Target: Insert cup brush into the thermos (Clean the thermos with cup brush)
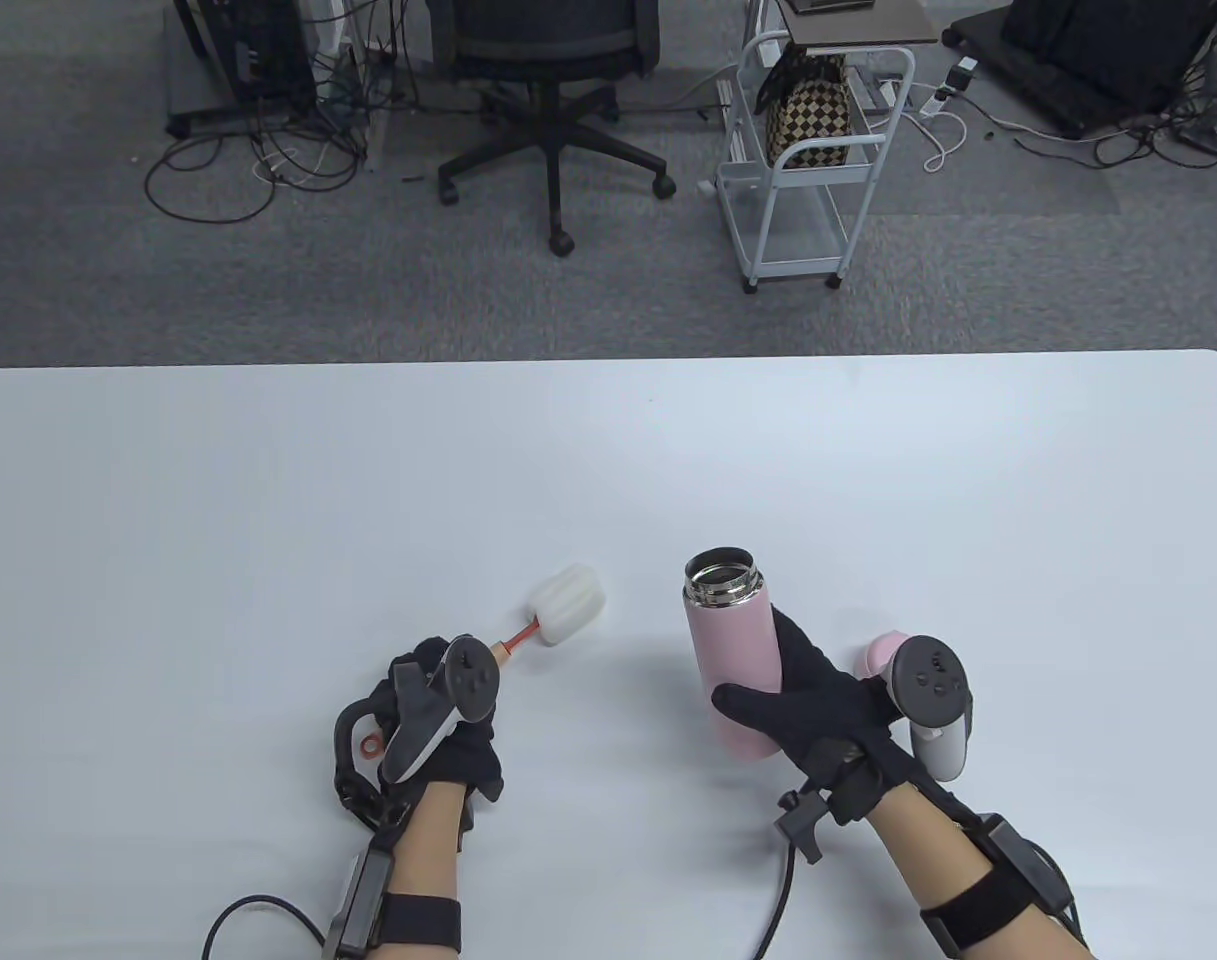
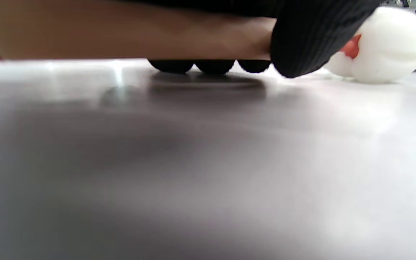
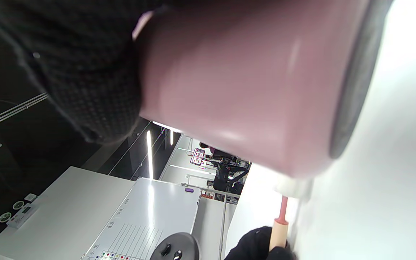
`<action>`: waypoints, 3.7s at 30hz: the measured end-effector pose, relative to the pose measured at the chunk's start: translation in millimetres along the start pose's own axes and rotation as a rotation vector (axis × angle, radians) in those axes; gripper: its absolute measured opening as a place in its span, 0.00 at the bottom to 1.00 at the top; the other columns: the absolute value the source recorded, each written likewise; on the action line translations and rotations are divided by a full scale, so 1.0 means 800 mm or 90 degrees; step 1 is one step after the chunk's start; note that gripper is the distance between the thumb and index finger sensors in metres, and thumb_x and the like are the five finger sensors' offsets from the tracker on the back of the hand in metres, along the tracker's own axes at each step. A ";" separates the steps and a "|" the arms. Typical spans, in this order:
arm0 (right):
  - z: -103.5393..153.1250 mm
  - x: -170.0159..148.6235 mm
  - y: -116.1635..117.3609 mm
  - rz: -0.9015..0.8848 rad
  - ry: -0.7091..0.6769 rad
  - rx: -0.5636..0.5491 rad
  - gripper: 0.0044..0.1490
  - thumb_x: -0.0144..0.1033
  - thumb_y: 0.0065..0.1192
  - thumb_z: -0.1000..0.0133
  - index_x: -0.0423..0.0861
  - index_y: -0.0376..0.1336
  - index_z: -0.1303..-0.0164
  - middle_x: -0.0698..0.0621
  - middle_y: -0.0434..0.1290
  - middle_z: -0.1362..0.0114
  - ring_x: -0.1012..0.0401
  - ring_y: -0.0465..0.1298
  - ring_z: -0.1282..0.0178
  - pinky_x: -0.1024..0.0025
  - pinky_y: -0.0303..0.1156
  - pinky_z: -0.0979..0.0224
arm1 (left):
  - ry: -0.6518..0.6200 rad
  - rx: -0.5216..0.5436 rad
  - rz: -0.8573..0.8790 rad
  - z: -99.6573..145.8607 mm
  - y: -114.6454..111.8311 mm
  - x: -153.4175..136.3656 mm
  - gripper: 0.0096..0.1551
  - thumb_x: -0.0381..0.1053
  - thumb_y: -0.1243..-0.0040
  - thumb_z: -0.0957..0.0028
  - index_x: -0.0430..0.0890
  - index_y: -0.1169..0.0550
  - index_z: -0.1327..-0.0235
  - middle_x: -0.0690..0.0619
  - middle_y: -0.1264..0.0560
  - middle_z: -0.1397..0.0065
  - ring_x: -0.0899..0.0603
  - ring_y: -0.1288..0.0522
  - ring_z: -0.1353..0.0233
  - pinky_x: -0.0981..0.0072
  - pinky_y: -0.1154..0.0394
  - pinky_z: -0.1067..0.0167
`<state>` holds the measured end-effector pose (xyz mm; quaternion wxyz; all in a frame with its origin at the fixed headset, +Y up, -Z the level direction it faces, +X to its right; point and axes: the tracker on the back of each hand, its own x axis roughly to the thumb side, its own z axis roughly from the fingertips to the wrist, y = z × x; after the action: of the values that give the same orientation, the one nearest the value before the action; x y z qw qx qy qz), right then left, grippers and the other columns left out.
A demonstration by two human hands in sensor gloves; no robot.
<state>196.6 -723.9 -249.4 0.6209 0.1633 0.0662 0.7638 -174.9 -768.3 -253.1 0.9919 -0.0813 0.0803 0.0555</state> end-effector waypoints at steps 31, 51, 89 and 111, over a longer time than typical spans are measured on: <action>0.002 0.038 -0.100 0.646 0.040 -0.062 0.53 0.60 0.82 0.58 0.58 0.57 0.26 0.51 0.60 0.18 0.44 0.63 0.19 0.41 0.63 0.25 | -0.214 0.193 0.156 0.047 0.063 0.013 0.29 0.67 0.34 0.42 0.65 0.23 0.28 0.55 0.15 0.37 0.46 0.15 0.40 0.46 0.24 0.39; 0.000 0.041 -0.029 0.777 -0.062 0.138 0.52 0.60 0.82 0.59 0.60 0.57 0.28 0.53 0.60 0.18 0.46 0.63 0.18 0.40 0.63 0.25 | -0.367 0.126 0.034 0.060 0.047 0.069 0.28 0.67 0.31 0.45 0.66 0.21 0.30 0.56 0.15 0.38 0.47 0.15 0.42 0.46 0.24 0.39; 0.002 0.046 -0.050 0.739 -0.051 0.110 0.50 0.62 0.79 0.57 0.60 0.57 0.27 0.53 0.60 0.18 0.45 0.63 0.18 0.39 0.63 0.25 | -0.342 0.089 0.069 0.048 0.065 0.023 0.31 0.72 0.36 0.45 0.62 0.21 0.30 0.56 0.14 0.41 0.49 0.14 0.46 0.47 0.24 0.38; 0.002 0.035 -0.033 0.790 -0.079 0.147 0.50 0.63 0.78 0.56 0.60 0.56 0.27 0.53 0.60 0.18 0.45 0.63 0.18 0.40 0.64 0.25 | -0.359 0.076 0.038 0.052 0.061 0.033 0.29 0.71 0.34 0.45 0.63 0.20 0.32 0.57 0.14 0.41 0.49 0.14 0.45 0.45 0.24 0.37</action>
<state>217.0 -690.9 -251.4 0.0433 0.2814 0.0052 0.9586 -149.2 -710.6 -224.7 0.9760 -0.0018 -0.1934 0.1005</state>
